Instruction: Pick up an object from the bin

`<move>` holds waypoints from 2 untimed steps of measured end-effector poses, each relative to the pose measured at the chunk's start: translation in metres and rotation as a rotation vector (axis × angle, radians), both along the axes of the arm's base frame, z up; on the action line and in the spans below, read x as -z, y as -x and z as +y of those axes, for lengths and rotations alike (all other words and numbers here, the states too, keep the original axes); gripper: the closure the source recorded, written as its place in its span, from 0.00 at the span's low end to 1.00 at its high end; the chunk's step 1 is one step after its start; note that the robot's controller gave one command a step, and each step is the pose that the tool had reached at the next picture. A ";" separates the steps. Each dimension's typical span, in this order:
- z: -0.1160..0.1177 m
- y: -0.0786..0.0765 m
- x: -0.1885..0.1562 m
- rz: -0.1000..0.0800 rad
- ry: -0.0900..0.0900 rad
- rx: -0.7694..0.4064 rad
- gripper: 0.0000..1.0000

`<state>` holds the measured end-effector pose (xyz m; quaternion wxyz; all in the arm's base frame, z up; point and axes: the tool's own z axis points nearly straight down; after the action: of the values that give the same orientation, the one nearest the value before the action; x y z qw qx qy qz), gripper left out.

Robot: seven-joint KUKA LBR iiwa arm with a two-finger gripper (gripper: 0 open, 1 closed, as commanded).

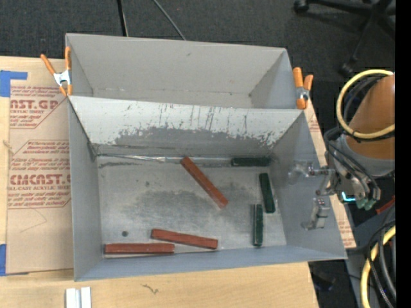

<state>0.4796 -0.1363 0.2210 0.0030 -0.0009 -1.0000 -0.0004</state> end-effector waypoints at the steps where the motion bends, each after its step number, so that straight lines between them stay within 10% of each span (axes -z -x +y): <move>1: 0.035 -0.041 0.154 -0.003 -0.004 -0.490 0.00; 2: 0.058 -0.038 0.121 -0.009 -0.002 -0.728 0.00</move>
Offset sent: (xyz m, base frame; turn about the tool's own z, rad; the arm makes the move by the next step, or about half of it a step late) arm 0.0416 0.0334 -0.1510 -0.4902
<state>0.5176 -0.0780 0.1001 -0.0013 0.3549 -0.9349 -0.0003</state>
